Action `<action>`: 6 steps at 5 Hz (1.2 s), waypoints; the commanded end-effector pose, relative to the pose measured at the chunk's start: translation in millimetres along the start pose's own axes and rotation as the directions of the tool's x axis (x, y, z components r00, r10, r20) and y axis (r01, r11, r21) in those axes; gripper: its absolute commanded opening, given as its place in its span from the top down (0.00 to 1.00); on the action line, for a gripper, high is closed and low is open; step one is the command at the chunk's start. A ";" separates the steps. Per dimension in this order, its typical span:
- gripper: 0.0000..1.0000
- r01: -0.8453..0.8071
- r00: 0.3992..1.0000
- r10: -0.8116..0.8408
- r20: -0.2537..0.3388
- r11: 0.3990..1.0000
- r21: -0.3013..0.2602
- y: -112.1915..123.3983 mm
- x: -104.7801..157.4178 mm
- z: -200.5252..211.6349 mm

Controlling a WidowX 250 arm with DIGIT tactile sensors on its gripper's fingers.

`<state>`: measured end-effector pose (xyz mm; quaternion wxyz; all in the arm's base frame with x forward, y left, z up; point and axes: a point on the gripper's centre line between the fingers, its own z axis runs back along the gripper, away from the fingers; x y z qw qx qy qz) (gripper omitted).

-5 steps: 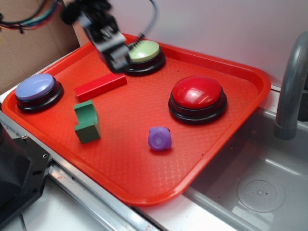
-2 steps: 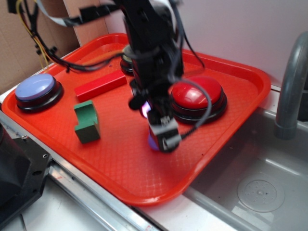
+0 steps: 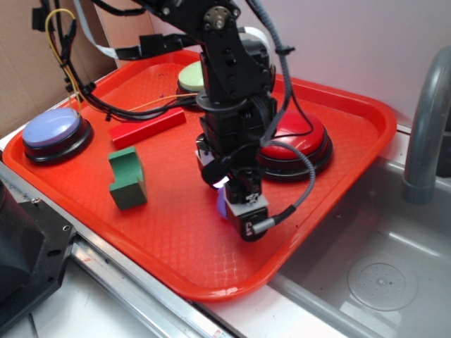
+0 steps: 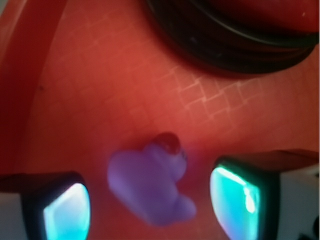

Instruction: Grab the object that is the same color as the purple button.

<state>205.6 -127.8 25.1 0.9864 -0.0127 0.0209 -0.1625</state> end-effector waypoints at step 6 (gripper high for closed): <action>1.00 -0.370 0.912 0.359 0.198 0.929 0.019 110.7 -21.5 129.9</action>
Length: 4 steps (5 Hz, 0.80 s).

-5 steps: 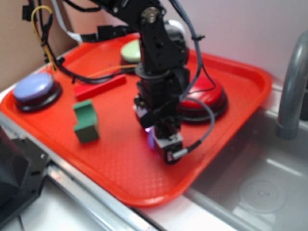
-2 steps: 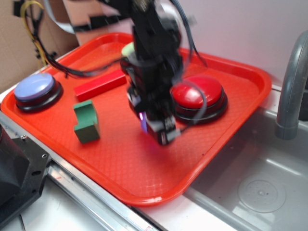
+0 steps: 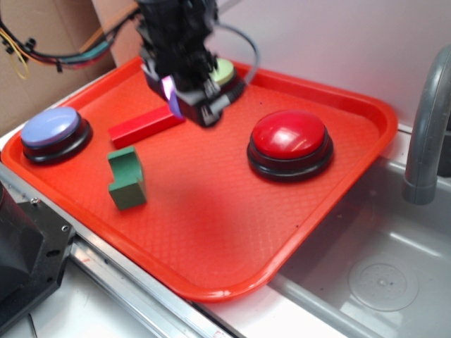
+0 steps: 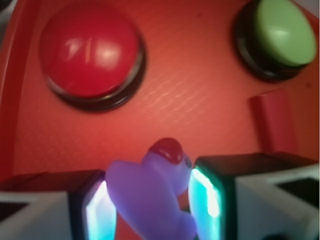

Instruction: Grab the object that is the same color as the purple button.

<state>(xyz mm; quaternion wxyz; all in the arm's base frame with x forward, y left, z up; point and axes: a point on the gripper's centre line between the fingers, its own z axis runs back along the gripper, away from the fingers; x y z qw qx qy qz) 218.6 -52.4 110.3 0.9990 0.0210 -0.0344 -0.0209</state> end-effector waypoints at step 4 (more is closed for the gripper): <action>0.00 -0.223 0.969 0.225 0.099 0.974 -0.039 101.3 -7.9 67.3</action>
